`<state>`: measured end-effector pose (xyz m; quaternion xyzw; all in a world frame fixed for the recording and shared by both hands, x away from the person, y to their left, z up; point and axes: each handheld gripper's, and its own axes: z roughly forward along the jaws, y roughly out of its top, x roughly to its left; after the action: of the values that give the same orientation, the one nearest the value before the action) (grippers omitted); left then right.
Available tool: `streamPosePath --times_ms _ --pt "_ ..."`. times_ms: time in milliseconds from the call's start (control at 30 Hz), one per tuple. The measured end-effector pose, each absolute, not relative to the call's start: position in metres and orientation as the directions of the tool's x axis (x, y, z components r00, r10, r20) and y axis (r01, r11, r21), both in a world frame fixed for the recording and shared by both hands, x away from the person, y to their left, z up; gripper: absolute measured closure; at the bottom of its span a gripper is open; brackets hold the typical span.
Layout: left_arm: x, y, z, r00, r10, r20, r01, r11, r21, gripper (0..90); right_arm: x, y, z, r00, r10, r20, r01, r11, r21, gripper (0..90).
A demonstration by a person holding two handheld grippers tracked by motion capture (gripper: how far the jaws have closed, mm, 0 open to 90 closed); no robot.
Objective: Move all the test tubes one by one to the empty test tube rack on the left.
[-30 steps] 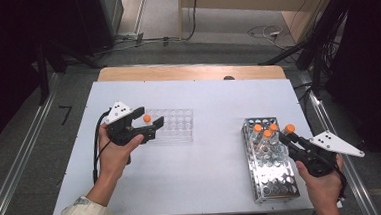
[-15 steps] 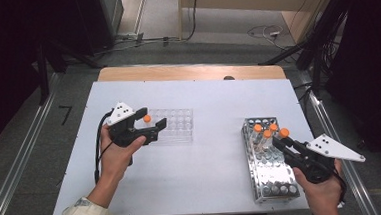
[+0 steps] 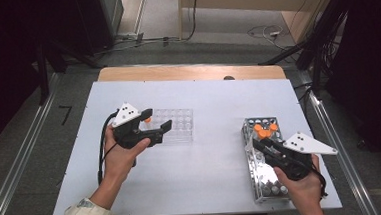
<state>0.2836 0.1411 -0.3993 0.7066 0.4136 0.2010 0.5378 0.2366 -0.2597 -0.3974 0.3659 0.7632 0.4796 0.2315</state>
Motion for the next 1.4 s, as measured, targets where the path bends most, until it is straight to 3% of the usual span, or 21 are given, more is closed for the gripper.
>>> streamPosePath --times_ms 533,1400 --pt "0.277 0.128 -0.398 0.619 0.77 -0.154 0.363 -0.107 0.925 21.3 0.249 -0.201 -0.409 -0.719 0.695 -0.006 0.324 0.342 0.882 71.9" --pt "0.266 0.1 -0.403 0.71 0.686 -0.156 0.348 -0.15 0.926 17.9 0.257 -0.153 -0.426 -0.773 0.635 0.003 0.348 0.42 0.838 71.9"
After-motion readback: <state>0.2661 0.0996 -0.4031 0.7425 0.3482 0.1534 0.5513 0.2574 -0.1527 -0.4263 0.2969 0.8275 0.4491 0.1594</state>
